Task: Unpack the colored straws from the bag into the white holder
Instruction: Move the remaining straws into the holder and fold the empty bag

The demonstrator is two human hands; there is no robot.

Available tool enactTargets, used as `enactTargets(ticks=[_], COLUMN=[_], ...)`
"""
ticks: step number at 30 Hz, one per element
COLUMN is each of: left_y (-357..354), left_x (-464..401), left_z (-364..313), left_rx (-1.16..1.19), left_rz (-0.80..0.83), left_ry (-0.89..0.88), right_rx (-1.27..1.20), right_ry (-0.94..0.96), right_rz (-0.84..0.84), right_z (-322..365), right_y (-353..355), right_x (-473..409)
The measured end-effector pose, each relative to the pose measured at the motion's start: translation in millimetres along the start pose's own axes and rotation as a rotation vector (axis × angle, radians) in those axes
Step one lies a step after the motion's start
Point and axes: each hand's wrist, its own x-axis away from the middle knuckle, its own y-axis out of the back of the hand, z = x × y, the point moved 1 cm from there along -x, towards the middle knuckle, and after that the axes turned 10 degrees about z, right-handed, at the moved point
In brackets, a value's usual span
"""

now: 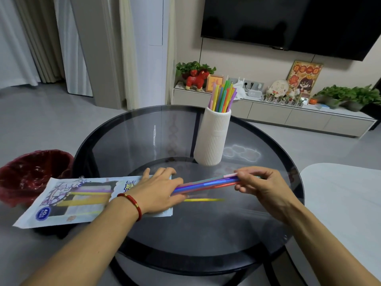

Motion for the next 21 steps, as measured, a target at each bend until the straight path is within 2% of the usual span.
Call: enactTargets(ticks=[6, 10, 12, 15, 18, 21], left_y=[-1, -1, -3, -7, -7, -9], left_x=[-4, -6, -8, -10, -11, -11], left_z=[-6, -4, -7, -16, -17, -8], left_rx=[-0.016, -0.009, -0.027, -0.024, 0.016, 0.007], left_rz=[-0.041, -0.078, -0.096, -0.137, -0.151, -0.071], left_ry=[-0.023, 0.005, 0.019, -0.012, -0.019, 0.023], right_rx=[-0.217, -0.399, -0.353, -0.208, -0.021, 0.074], right_ry=[0.071, -0.051, -0.095, -0.055, -0.016, 0.028], right_rz=[-0.184, -0.122, -0.040, -0.026, -0.111, -0.239], right_z=[-2, -5, -13, -24, -26, -17], right_y=[-13, -34, -54, -81, -87, -72], right_x=[-8, -8, -9, -15, -20, -24])
